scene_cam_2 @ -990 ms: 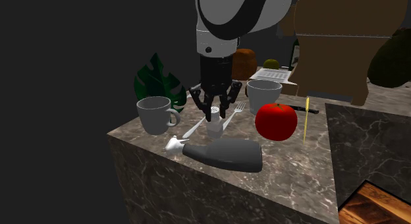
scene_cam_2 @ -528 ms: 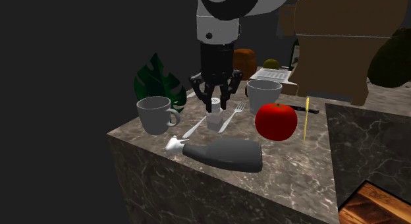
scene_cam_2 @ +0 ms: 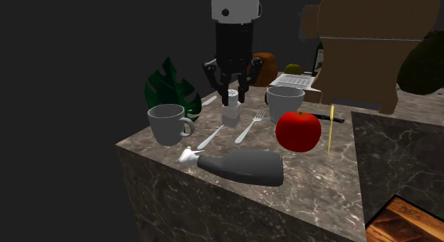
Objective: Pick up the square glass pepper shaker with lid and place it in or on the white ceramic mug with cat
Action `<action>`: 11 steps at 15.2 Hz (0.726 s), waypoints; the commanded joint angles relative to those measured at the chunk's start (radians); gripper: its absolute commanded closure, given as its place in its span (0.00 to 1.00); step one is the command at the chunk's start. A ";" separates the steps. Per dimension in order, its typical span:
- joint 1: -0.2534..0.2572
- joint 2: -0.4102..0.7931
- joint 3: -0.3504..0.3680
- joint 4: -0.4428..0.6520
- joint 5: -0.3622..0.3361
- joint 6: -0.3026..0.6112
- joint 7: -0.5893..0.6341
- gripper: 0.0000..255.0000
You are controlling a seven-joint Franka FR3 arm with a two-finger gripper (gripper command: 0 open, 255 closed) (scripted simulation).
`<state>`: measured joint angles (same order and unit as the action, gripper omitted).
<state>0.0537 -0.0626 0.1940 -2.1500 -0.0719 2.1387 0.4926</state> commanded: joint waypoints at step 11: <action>-0.001 -0.042 -0.003 0.117 0.015 -0.158 -0.020 1.00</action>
<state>0.0528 -0.1044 0.1906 -2.0485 -0.0580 1.9970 0.4730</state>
